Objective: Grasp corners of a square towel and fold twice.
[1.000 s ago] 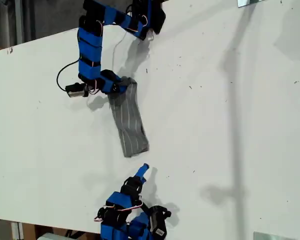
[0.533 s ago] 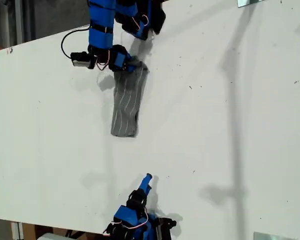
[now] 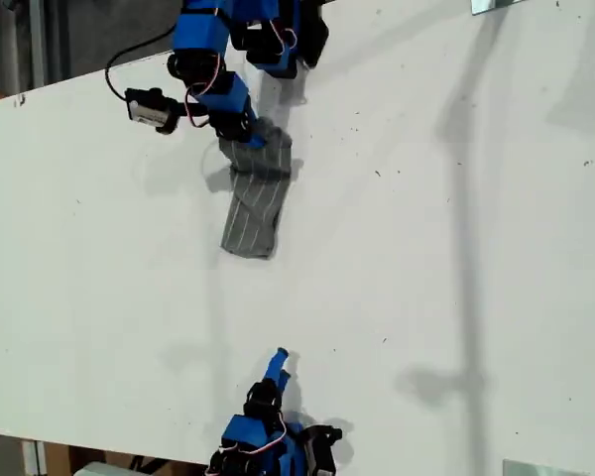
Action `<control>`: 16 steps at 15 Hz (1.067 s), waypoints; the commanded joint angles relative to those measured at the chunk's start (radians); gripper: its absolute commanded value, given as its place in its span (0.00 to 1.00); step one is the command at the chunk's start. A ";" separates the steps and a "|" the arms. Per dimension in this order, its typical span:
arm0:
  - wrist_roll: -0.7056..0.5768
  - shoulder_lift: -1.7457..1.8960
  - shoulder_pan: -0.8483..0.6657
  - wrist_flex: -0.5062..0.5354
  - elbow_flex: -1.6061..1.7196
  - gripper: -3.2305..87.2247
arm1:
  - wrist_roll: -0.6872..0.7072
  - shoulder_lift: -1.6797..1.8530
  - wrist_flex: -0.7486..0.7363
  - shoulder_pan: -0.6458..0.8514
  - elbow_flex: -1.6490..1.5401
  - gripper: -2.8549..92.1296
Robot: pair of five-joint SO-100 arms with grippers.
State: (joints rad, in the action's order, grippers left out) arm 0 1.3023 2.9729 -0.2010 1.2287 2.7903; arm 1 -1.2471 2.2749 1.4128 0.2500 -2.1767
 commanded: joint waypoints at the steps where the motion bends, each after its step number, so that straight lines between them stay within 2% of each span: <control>1: -0.092 0.048 -0.152 0.044 0.015 0.33 | 0.103 -0.374 0.029 -0.003 0.413 0.03; 3: -0.166 0.106 -0.255 0.018 0.081 0.33 | 0.215 -0.692 0.103 -0.020 0.801 0.03; 4: -0.195 0.166 -0.304 0.006 0.138 0.33 | 0.272 -0.792 0.092 -0.031 0.930 0.03; 5: -0.212 0.256 -0.328 0.014 0.189 0.33 | 0.293 -0.884 0.097 -0.032 1.032 0.03; 6: -0.218 0.377 -0.330 0.067 0.209 0.33 | 0.322 -0.954 0.087 -0.026 1.095 0.03; 7: -0.232 0.468 -0.331 0.100 0.227 0.33 | 0.357 -1.011 0.067 -0.021 1.137 0.03; 9: -0.238 0.459 -0.333 0.092 0.232 0.33 | 0.420 -1.085 0.023 -0.020 1.190 0.03; 12: -0.225 0.453 -0.333 0.086 0.238 0.34 | 0.425 -1.095 -0.052 0.026 1.193 0.03; 16: -0.222 0.456 -0.327 0.086 0.241 0.34 | 0.425 -1.095 -0.083 0.118 1.221 0.03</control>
State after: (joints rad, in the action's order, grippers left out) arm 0 1.0738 3.4223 -0.5231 1.3116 3.0357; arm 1 -0.8345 1.1597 1.3499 0.3421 -1.0262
